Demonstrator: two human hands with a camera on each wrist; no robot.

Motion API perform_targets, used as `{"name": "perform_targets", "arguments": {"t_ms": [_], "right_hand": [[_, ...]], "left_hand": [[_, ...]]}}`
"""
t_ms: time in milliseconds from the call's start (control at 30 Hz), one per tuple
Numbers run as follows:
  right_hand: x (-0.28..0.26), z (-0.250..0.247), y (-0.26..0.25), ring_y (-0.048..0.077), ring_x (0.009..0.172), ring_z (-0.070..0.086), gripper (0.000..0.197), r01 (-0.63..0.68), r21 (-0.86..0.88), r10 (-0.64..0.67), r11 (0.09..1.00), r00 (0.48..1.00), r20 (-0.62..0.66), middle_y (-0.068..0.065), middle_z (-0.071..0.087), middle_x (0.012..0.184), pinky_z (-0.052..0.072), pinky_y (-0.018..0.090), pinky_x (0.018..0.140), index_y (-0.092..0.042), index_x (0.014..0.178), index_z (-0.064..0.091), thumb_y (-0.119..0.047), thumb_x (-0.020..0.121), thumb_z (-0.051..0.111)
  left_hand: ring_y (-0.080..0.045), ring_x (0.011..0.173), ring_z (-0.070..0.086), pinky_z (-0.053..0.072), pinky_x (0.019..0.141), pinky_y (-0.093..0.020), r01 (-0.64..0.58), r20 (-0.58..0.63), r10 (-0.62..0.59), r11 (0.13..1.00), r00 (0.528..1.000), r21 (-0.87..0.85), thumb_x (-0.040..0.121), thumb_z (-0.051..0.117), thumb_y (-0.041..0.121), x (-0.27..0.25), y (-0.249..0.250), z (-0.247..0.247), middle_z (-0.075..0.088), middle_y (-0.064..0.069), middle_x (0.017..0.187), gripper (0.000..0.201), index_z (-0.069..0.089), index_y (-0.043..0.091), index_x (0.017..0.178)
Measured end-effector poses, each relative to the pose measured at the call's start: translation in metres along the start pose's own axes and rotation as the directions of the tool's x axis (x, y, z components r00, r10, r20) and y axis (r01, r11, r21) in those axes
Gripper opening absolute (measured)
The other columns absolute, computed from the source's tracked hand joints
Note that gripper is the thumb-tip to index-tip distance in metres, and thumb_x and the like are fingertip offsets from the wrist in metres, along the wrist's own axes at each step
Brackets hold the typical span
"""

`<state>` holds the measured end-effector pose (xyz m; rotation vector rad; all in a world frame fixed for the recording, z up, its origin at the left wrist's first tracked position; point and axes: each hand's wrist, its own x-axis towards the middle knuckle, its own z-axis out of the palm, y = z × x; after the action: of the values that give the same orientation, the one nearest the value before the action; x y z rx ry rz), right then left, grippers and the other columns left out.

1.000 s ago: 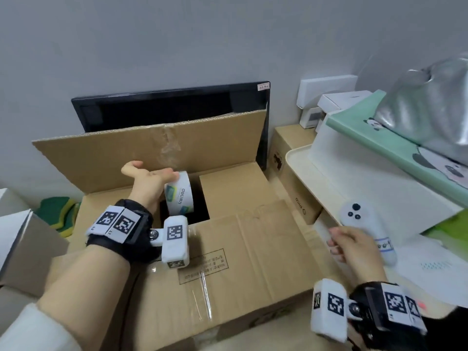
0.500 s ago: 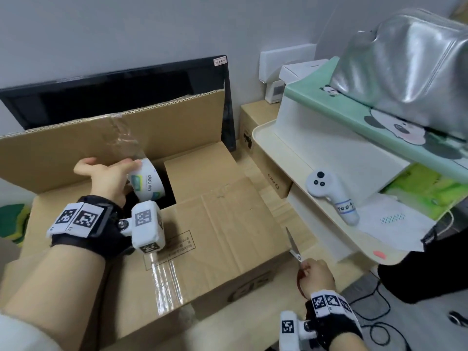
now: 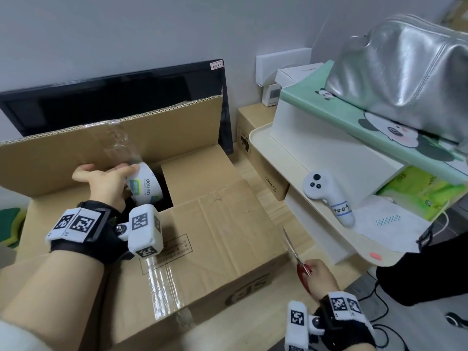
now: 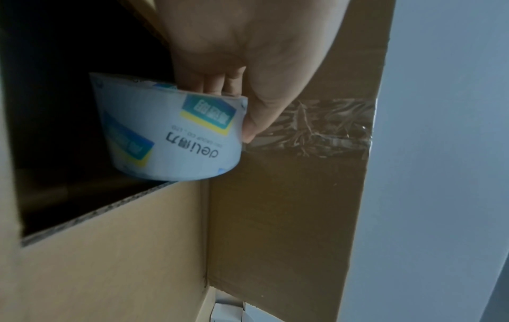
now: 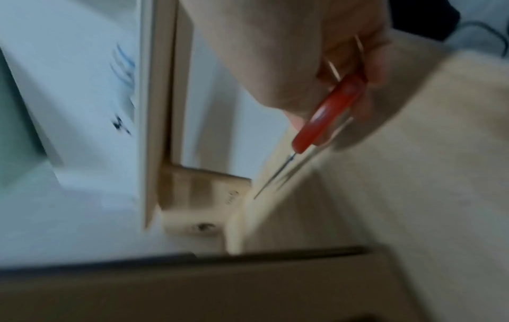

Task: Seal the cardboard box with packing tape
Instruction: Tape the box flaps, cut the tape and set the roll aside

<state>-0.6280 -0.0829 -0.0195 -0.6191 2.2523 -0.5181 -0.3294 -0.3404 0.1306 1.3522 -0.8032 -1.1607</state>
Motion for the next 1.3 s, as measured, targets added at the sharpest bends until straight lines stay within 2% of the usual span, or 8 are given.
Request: {"name": "perform_targets", "arguments": {"t_ms": [200,333,467,600,733,833,1000,1300], "right_hand": [[-0.021,-0.046,-0.048,0.017,0.058,0.062,0.047,-0.072,0.759,-0.169,0.648,0.957,0.235,0.019,0.061,0.084,0.044,0.019,0.039,-0.015,0.121,0.045,0.004,0.082,0.063],[-0.031,-0.056,-0.069,0.015,0.061,0.068,0.116,-0.008,0.732,-0.267,0.681,0.928,0.258,0.016,0.066,0.086,0.046,0.017,0.043,-0.015,0.117,0.051,-0.041,0.013,0.094],[-0.034,-0.059,-0.074,0.016,0.068,0.069,0.106,0.069,0.635,-0.36,0.769,0.869,0.341,0.015,0.074,0.084,0.051,0.016,0.054,-0.006,0.124,0.054,-0.024,0.028,0.096],[-0.047,-0.072,-0.101,0.01,0.085,0.067,0.099,0.345,0.63,-0.54,0.696,0.83,0.142,0.003,0.073,0.089,0.053,0.015,0.074,-0.028,0.107,0.068,-0.049,0.013,0.091],[-0.064,-0.085,-0.158,0.001,0.082,0.065,0.056,0.589,0.5,-0.696,0.635,0.717,0.041,-0.005,0.07,0.089,0.051,0.011,0.076,-0.045,0.094,0.066,-0.049,0.043,0.087],[-0.069,-0.076,-0.21,-0.003,0.072,0.058,0.045,0.681,0.399,-0.767,0.614,0.634,0.099,-0.002,0.059,0.085,0.045,0.006,0.071,-0.032,0.098,0.055,-0.005,0.069,0.076],[-0.053,-0.045,-0.275,-0.001,0.072,0.055,0.052,0.738,0.024,-0.664,0.674,0.592,0.457,-0.013,0.057,0.08,0.044,0.023,0.079,-0.031,0.096,0.052,-0.037,0.057,0.085],[-0.039,-0.021,-0.34,0.006,0.068,0.057,0.041,0.826,-0.241,-0.654,0.51,0.554,0.515,-0.011,0.063,0.073,0.044,0.021,0.069,-0.027,0.089,0.065,-0.042,0.056,0.085]], "left_hand": [[-0.022,0.092,0.051,0.045,0.084,-0.04,-0.016,0.0,0.016,1.0,1.0,-0.003,0.079,0.066,0.001,0.001,-0.002,-0.001,0.053,0.0,0.087,0.062,0.015,0.022,0.107],[-0.023,0.095,0.054,0.045,0.091,-0.044,-0.004,0.034,0.004,1.0,0.999,0.009,0.077,0.067,0.0,0.005,0.0,-0.006,0.058,-0.002,0.092,0.065,0.015,0.022,0.109],[-0.026,0.099,0.057,0.043,0.099,-0.051,0.031,0.097,-0.034,0.999,0.995,0.031,0.077,0.067,-0.002,0.009,0.003,-0.012,0.062,0.0,0.092,0.066,0.016,0.024,0.108],[-0.026,0.094,0.058,0.043,0.099,-0.054,0.05,0.125,-0.05,0.999,0.991,0.005,0.077,0.066,-0.005,0.013,0.005,-0.018,0.063,-0.002,0.092,0.065,0.015,0.023,0.105],[-0.024,0.088,0.058,0.046,0.089,-0.049,0.067,0.149,-0.064,0.998,0.987,-0.016,0.078,0.064,-0.006,0.013,0.007,-0.017,0.061,-0.002,0.093,0.065,0.013,0.023,0.106],[-0.025,0.09,0.057,0.046,0.09,-0.047,0.061,0.15,-0.058,0.998,0.987,-0.017,0.078,0.064,-0.007,0.012,0.007,-0.016,0.061,-0.003,0.091,0.064,0.013,0.022,0.106],[-0.019,0.083,0.058,0.047,0.083,-0.039,0.054,0.199,-0.055,0.999,0.978,0.008,0.079,0.061,-0.009,0.008,0.013,-0.02,0.063,-0.004,0.091,0.063,0.014,0.02,0.109],[-0.02,0.081,0.059,0.048,0.084,-0.038,0.07,0.24,-0.069,0.998,0.968,0.002,0.078,0.062,-0.01,0.007,0.011,-0.03,0.062,-0.005,0.088,0.064,0.015,0.018,0.111]]}}
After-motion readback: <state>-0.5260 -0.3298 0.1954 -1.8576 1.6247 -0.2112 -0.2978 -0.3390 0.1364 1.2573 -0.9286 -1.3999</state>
